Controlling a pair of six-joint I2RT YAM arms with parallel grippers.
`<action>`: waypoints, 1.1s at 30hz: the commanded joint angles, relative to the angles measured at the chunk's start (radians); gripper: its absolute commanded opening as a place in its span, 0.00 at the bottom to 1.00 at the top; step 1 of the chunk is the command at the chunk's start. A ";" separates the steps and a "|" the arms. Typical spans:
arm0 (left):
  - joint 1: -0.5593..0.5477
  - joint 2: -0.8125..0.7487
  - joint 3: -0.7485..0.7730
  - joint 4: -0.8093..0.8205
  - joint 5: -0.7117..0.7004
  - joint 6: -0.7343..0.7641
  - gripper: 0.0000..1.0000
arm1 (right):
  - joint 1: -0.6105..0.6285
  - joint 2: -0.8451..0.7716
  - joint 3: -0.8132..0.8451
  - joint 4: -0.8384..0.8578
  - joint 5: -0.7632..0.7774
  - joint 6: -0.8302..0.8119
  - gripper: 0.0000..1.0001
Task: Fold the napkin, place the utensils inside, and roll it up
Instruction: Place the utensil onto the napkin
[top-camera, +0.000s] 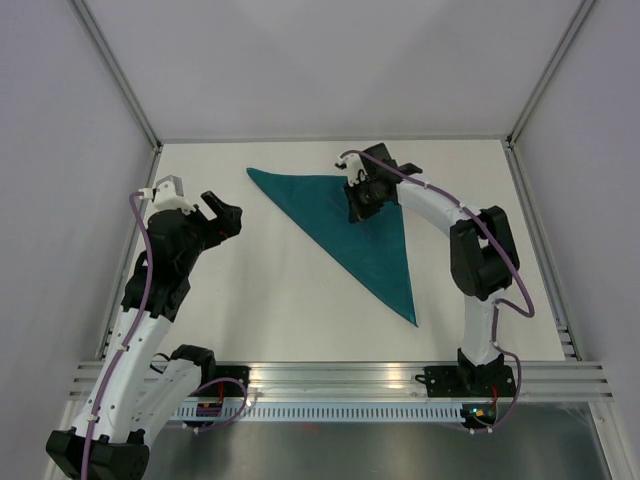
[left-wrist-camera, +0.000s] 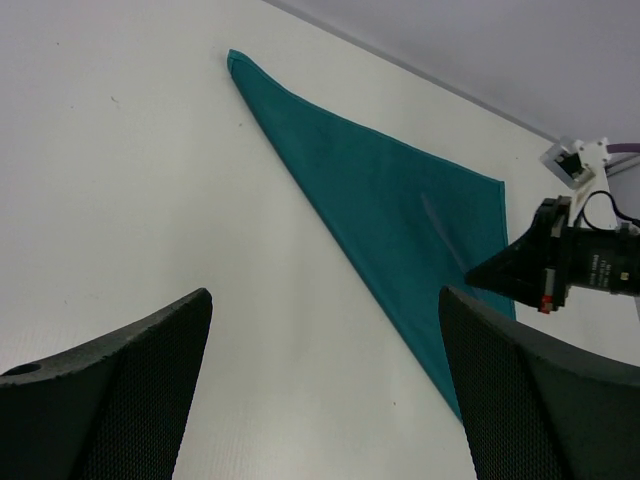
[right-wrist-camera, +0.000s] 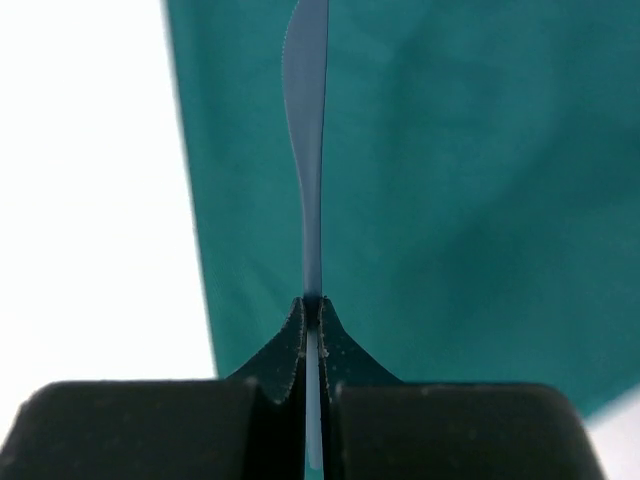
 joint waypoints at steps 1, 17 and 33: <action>-0.003 -0.003 0.011 0.022 0.018 -0.023 0.97 | 0.072 0.074 0.082 0.023 0.066 0.139 0.00; -0.003 0.003 0.019 0.004 0.012 -0.023 0.97 | 0.174 0.195 0.113 0.106 0.108 0.177 0.01; -0.001 0.003 0.010 0.006 0.012 -0.024 0.97 | 0.211 0.241 0.125 0.112 0.119 0.167 0.00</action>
